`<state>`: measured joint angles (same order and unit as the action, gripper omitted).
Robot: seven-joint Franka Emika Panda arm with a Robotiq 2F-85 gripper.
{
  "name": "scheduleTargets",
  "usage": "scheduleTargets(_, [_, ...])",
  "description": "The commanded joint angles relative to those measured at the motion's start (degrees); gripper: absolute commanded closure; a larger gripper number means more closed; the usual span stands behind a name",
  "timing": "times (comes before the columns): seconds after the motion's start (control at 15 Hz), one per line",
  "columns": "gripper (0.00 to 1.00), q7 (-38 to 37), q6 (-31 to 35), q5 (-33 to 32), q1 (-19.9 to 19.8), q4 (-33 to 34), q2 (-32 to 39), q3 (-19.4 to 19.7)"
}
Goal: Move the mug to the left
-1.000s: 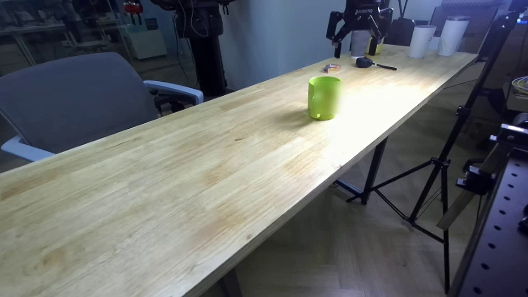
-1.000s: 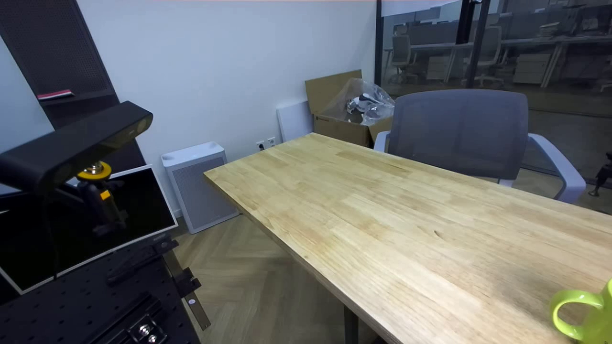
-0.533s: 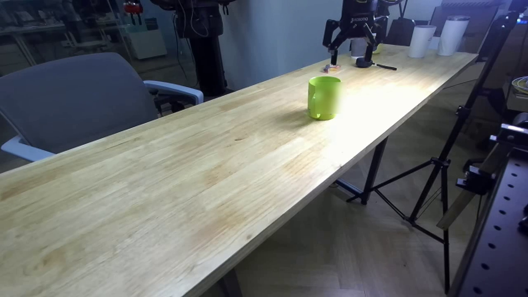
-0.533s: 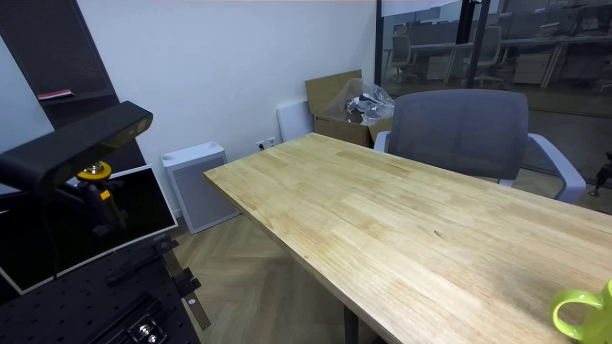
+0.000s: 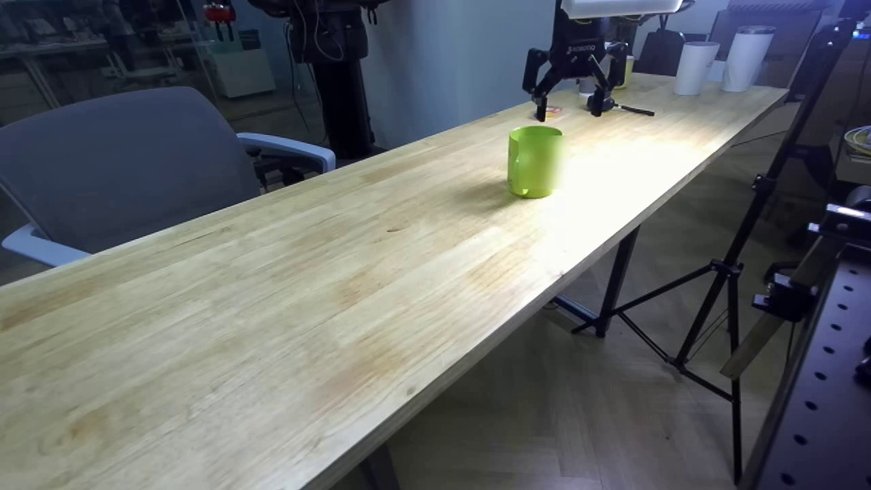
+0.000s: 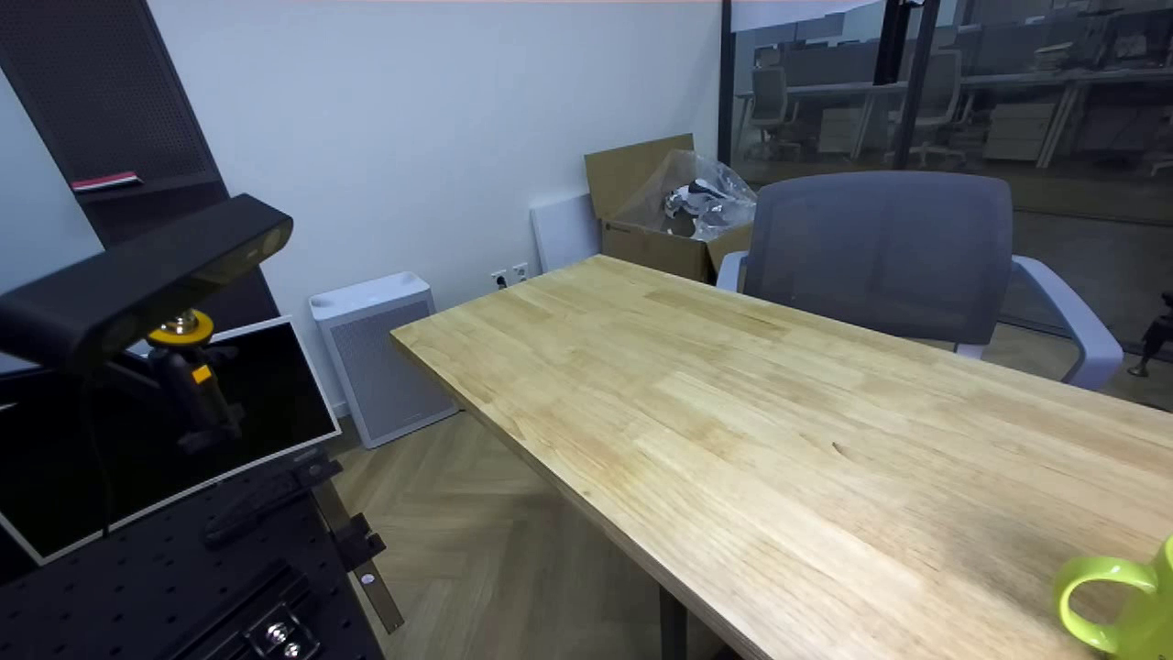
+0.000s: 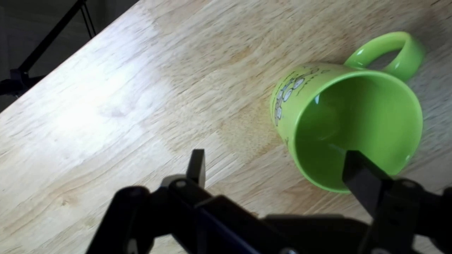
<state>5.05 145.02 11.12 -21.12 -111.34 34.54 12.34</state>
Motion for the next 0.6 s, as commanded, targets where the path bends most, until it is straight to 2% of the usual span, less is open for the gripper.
scheduleTargets(0.0, [0.00, -2.94, 0.70, -0.76, 0.37, 0.82, 1.35, -0.01])
scheduleTargets(0.53, [0.00, -3.90, 0.93, -0.30, -0.18, 1.03, 3.00, -0.07])
